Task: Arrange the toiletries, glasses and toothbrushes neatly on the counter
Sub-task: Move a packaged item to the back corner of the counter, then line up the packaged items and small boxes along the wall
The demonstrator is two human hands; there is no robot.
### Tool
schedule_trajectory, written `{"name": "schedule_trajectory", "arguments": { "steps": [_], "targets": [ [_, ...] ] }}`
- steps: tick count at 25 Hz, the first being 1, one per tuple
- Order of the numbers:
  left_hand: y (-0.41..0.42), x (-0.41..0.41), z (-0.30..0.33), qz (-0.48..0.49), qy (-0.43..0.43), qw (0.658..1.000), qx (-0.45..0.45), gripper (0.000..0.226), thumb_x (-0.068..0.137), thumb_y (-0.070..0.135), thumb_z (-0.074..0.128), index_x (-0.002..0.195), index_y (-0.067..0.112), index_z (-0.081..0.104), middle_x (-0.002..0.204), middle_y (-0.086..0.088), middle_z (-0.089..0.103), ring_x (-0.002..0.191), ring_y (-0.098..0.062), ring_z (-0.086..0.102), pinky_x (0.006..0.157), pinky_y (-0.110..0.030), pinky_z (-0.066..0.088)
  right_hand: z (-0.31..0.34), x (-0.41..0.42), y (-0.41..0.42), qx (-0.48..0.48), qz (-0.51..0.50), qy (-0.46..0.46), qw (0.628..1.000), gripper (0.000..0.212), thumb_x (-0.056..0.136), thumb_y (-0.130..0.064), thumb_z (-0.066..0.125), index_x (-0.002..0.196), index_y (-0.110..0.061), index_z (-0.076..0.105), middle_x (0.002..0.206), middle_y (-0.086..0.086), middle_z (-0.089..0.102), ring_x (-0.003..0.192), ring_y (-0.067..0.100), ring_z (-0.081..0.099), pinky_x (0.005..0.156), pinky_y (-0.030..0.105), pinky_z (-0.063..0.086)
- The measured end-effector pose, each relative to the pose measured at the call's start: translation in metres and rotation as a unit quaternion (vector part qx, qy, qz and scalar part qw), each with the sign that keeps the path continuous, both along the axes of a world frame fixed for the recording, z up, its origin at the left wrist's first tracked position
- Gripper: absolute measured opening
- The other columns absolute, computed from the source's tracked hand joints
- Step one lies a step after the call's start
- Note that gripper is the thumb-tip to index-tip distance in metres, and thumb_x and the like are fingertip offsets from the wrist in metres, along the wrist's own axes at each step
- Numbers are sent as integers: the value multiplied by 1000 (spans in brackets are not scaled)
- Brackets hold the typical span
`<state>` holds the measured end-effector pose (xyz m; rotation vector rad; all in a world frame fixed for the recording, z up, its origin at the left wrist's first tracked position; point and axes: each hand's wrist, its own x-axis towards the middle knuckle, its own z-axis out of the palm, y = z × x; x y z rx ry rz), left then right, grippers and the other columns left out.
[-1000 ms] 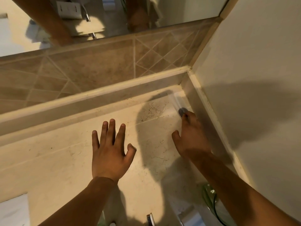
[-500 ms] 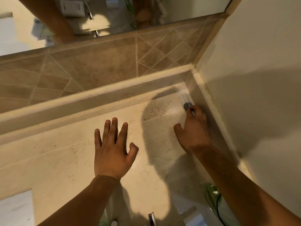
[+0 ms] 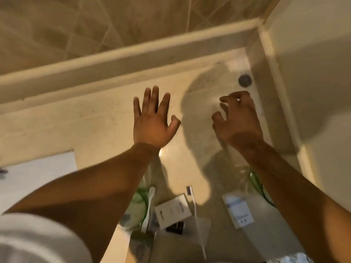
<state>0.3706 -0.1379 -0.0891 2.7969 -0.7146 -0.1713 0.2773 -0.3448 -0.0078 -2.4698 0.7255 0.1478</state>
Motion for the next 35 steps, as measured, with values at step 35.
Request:
{"name": "schedule_trajectory", "arguments": {
  "steps": [35],
  "targets": [
    [99,10,24,-257,48,964,51,80,98,47,47,162,7,21,171,-15,11,159,-30,8,129,-44,6,3,-117,168,88,242,42,965,50,85,-34,74,130,-22,56,122,1,58,111,22,49,99,40,44]
  ]
}}
